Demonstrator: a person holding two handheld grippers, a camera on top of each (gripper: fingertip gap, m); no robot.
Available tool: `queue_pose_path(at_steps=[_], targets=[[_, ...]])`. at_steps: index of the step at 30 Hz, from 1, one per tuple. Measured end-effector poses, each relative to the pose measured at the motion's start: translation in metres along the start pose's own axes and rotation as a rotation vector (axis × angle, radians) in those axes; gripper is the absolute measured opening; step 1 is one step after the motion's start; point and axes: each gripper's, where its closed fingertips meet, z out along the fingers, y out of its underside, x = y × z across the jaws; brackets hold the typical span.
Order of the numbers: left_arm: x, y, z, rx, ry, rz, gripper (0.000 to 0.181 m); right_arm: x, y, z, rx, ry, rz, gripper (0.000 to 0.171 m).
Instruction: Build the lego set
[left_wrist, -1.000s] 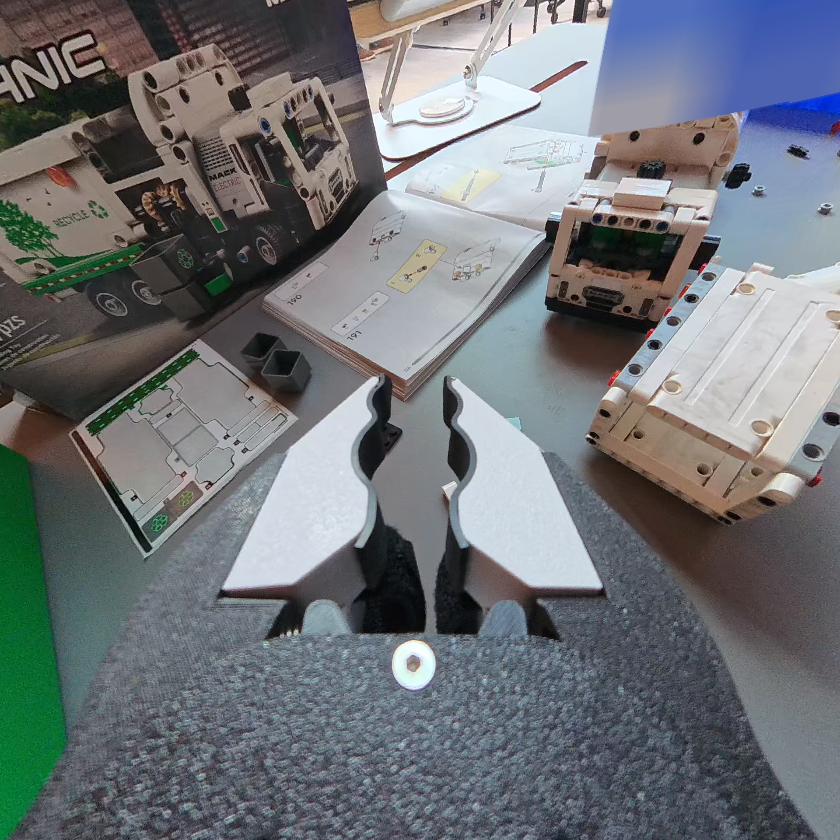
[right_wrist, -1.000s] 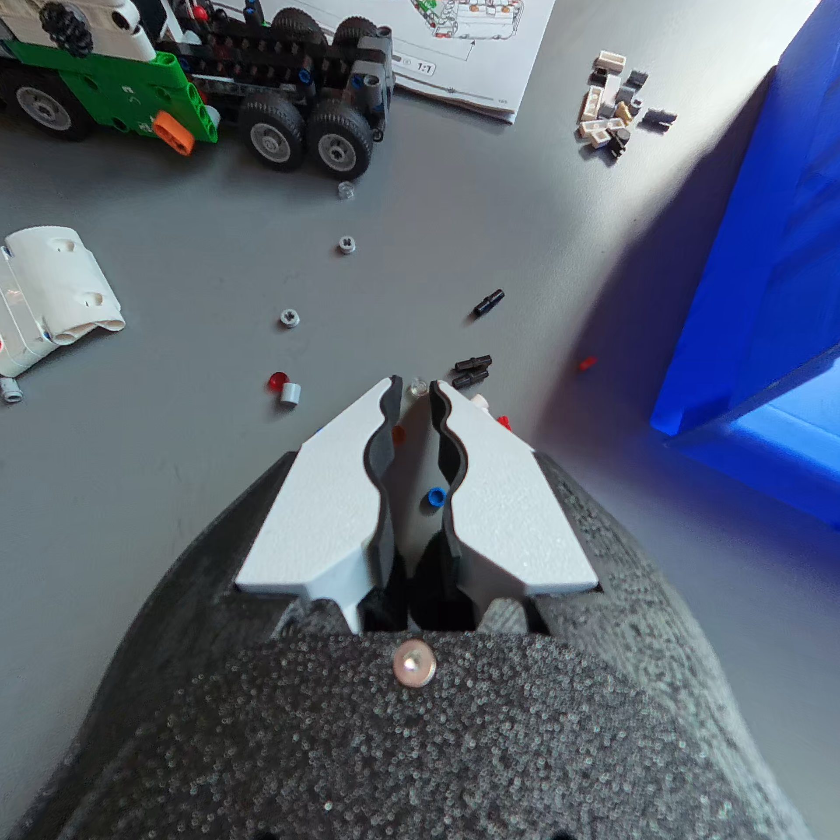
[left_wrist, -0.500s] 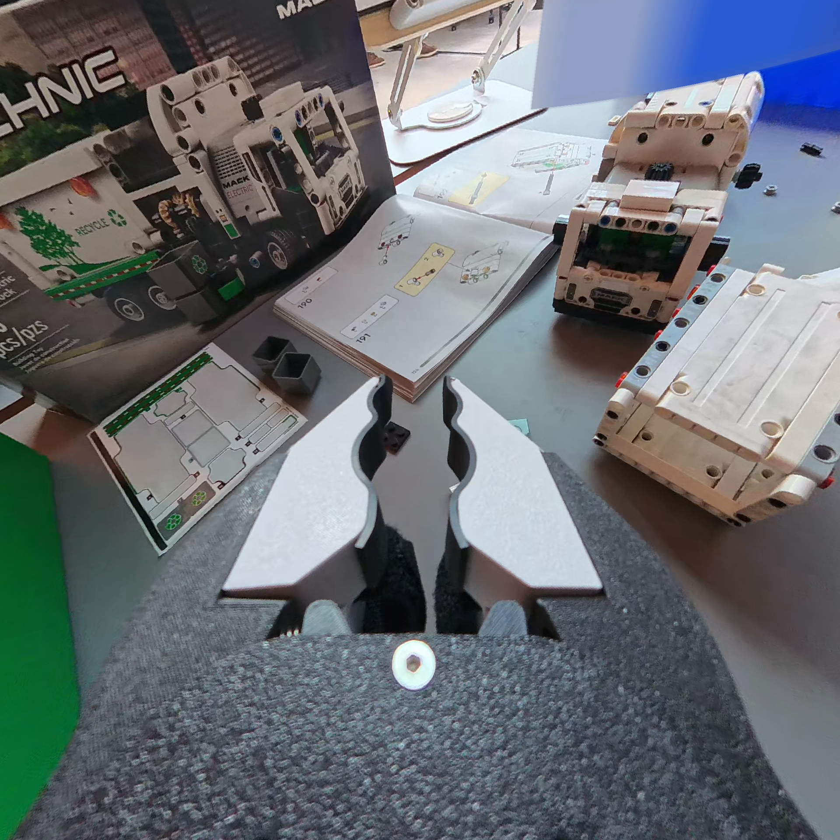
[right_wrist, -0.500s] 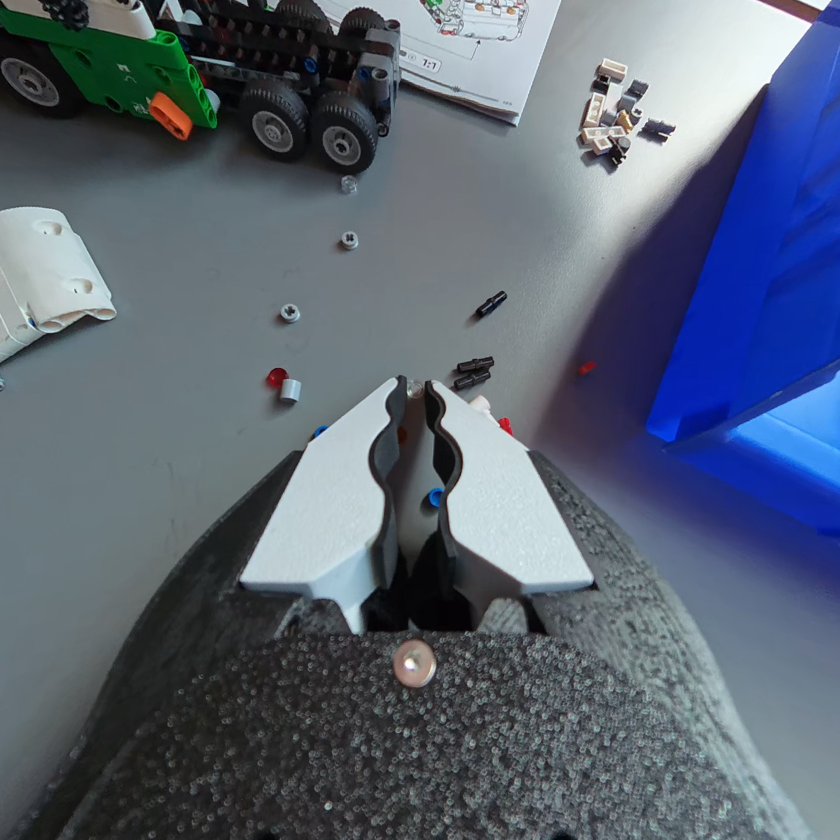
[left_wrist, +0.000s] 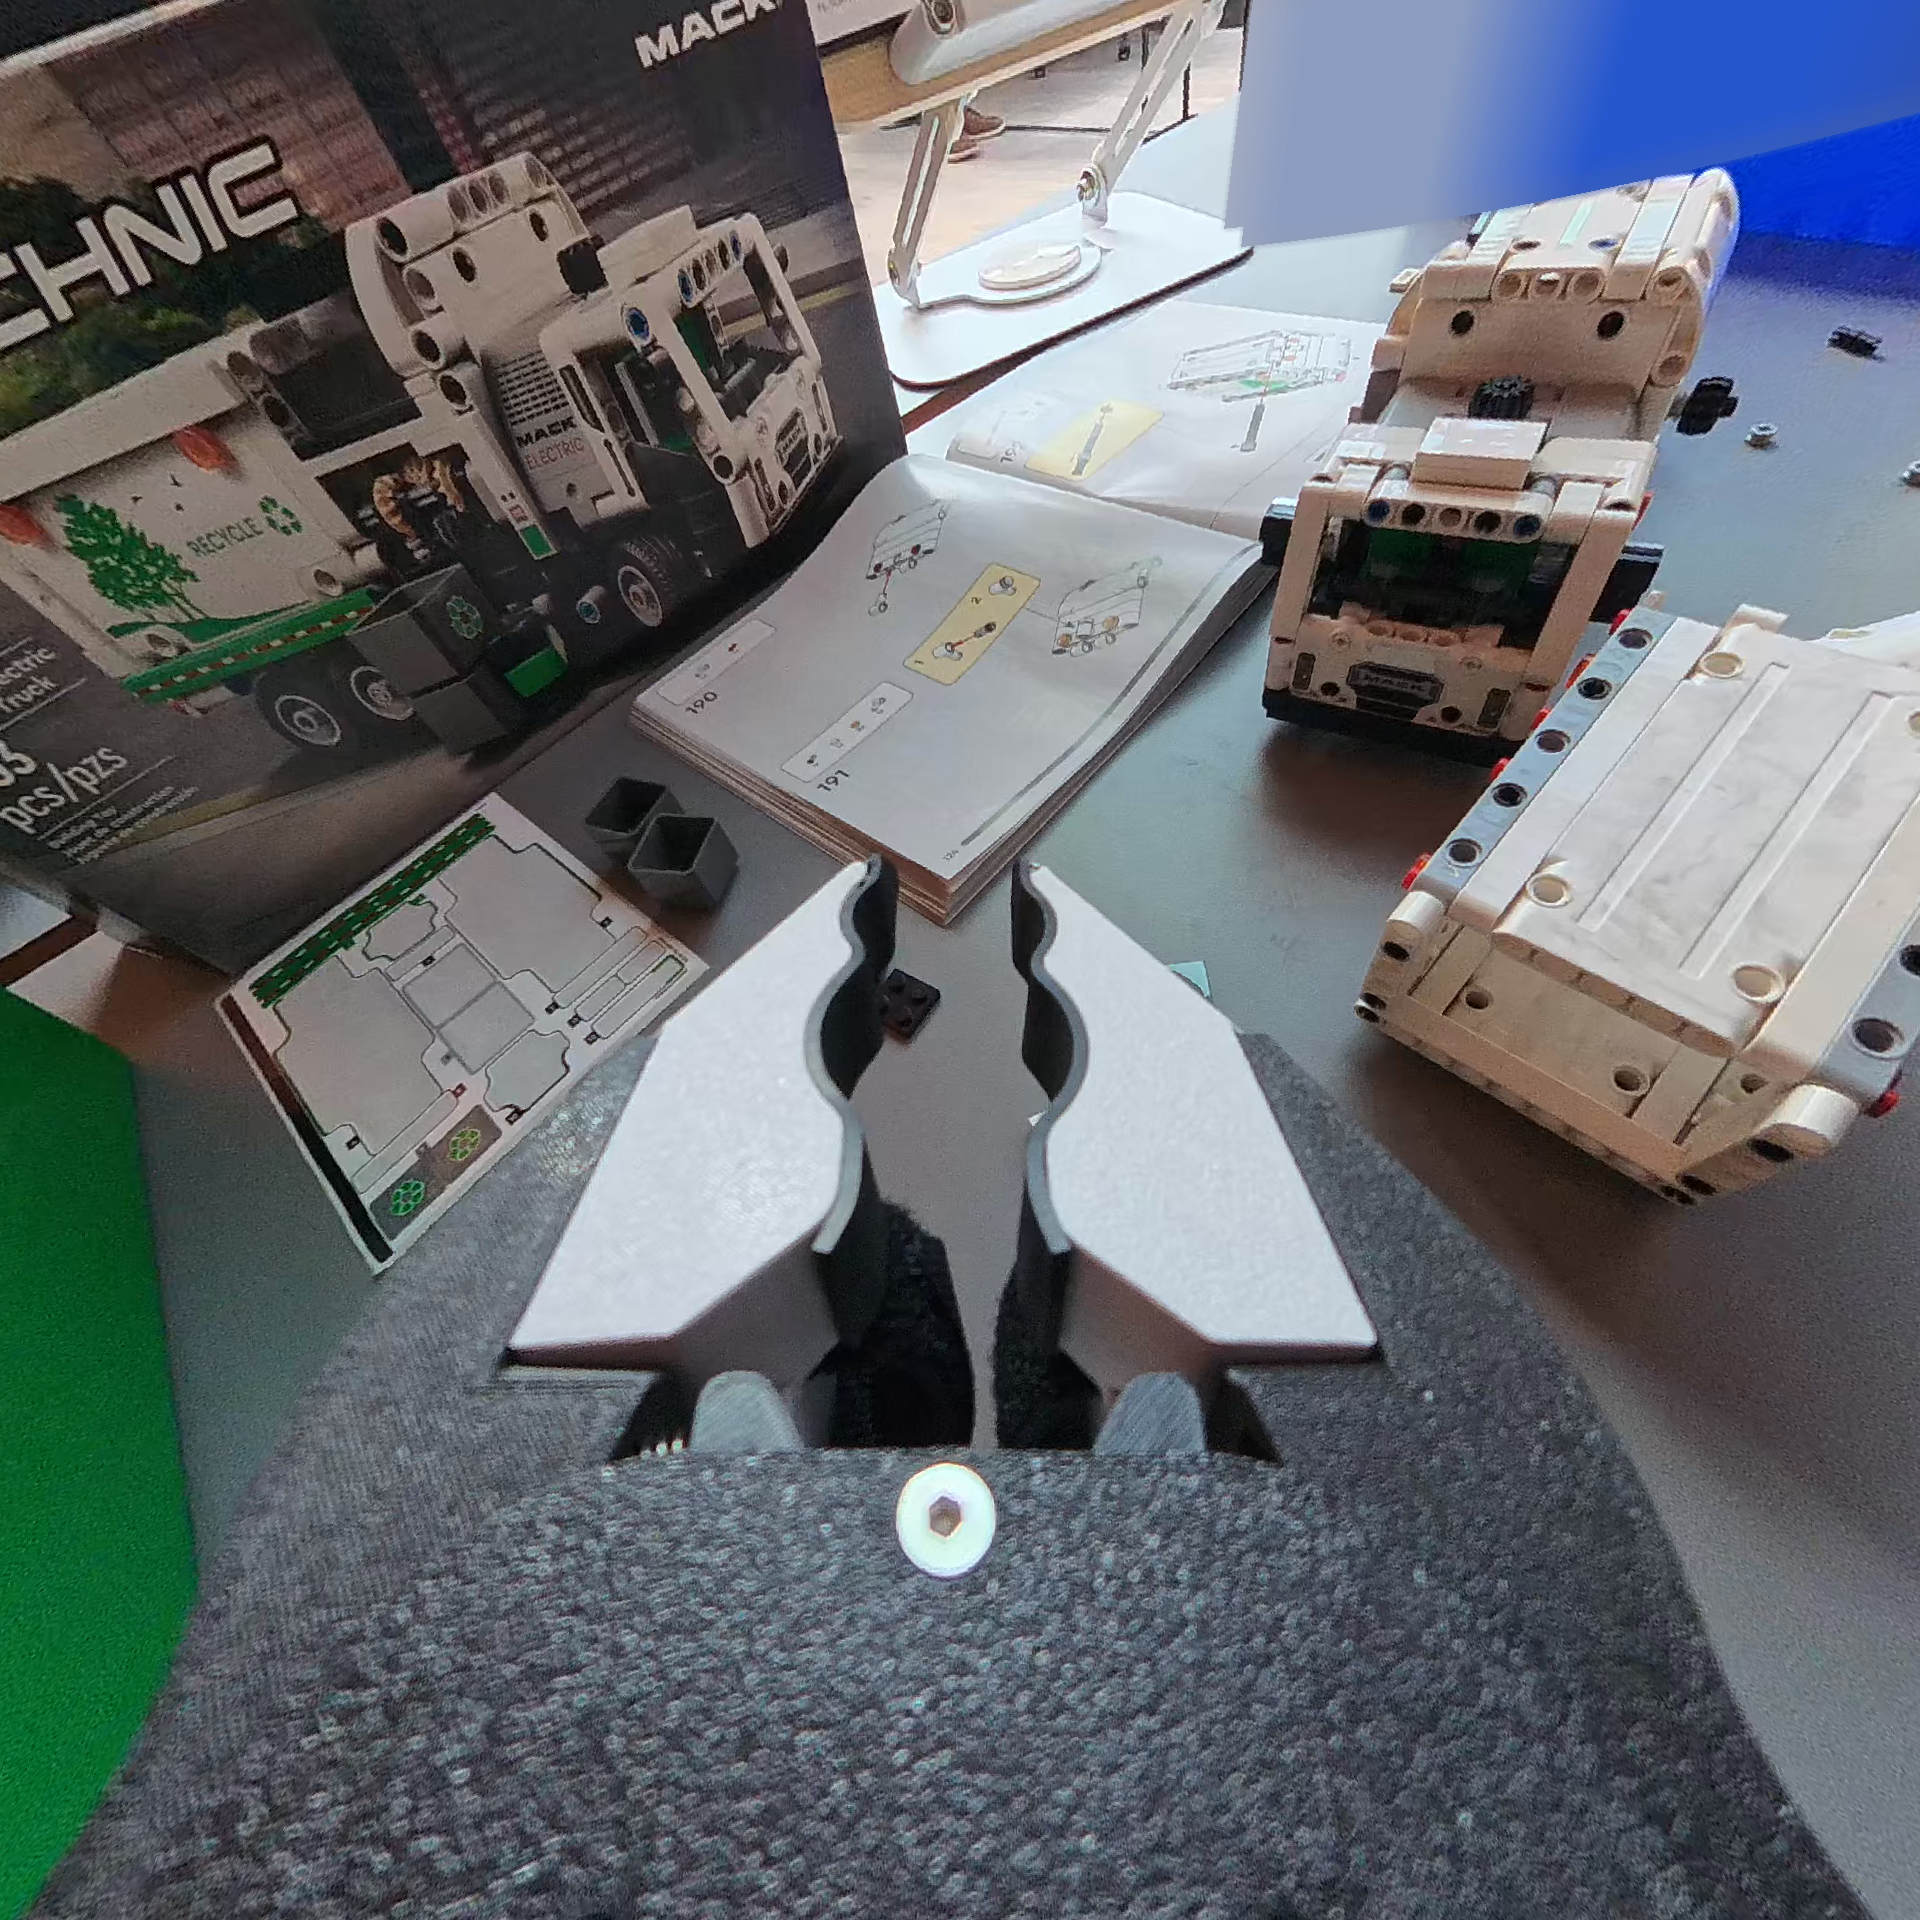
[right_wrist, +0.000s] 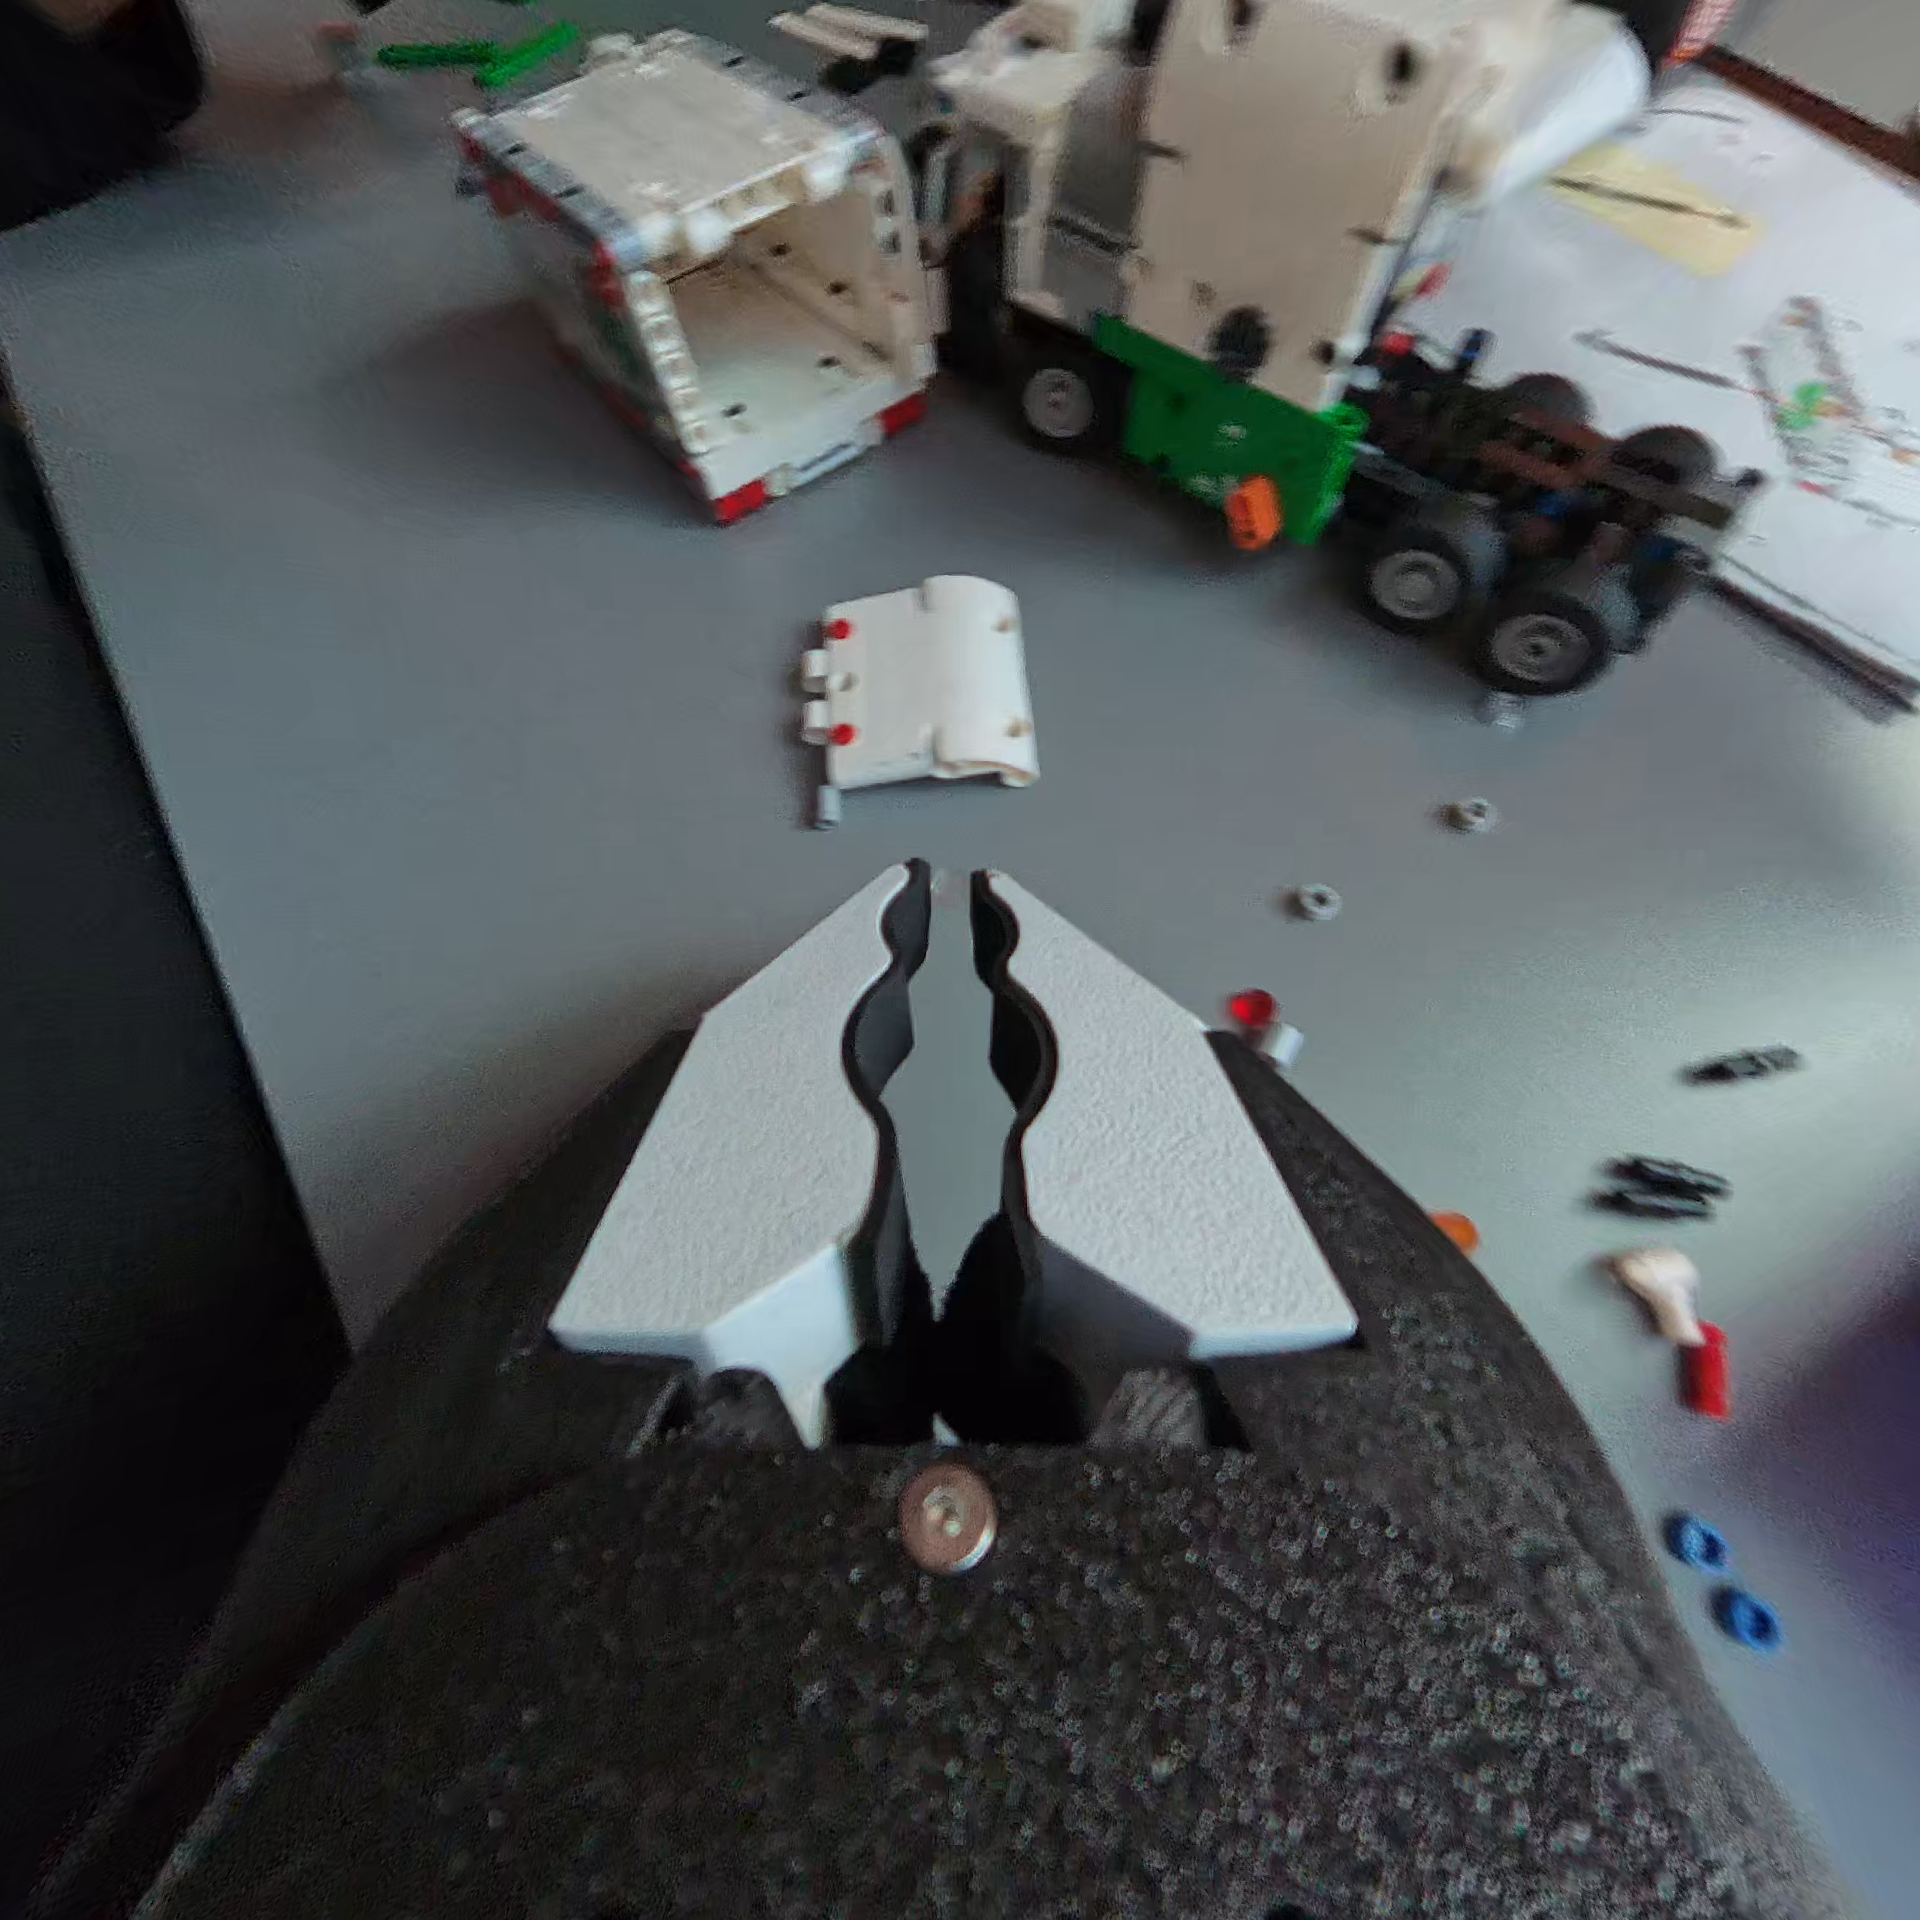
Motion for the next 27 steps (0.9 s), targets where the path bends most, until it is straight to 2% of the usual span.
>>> queue_pose_path(at_steps=[4,13,14,16,19,23,27], targets=[[0.002,-0.001,-0.001,0.005,0.002,0.006,0.019,-0.045,0.011,0.023,-0.074,-0.125,-0.085,0.006],[0.007,-0.004,-0.002,0.012,0.005,0.03,0.02,-0.046,0.017,0.032,-0.112,-0.079,-0.129,0.007],[0.007,-0.004,-0.002,0.012,0.007,0.028,0.02,-0.045,0.017,0.032,-0.112,-0.07,-0.128,0.009],[0.006,-0.005,-0.003,0.015,0.004,0.028,0.02,-0.043,0.014,0.029,-0.09,-0.061,-0.106,0.023],[0.006,-0.005,-0.003,0.017,0.003,0.025,0.019,-0.016,0.011,0.01,-0.025,0.017,-0.018,0.02],[0.007,-0.005,-0.003,0.013,0.004,0.03,0.02,0.06,0.024,-0.03,0.029,0.275,0.178,0.012],[0.006,-0.005,-0.002,0.013,-0.001,0.036,0.02,0.101,0.054,-0.045,-0.022,0.401,0.295,0.012]])
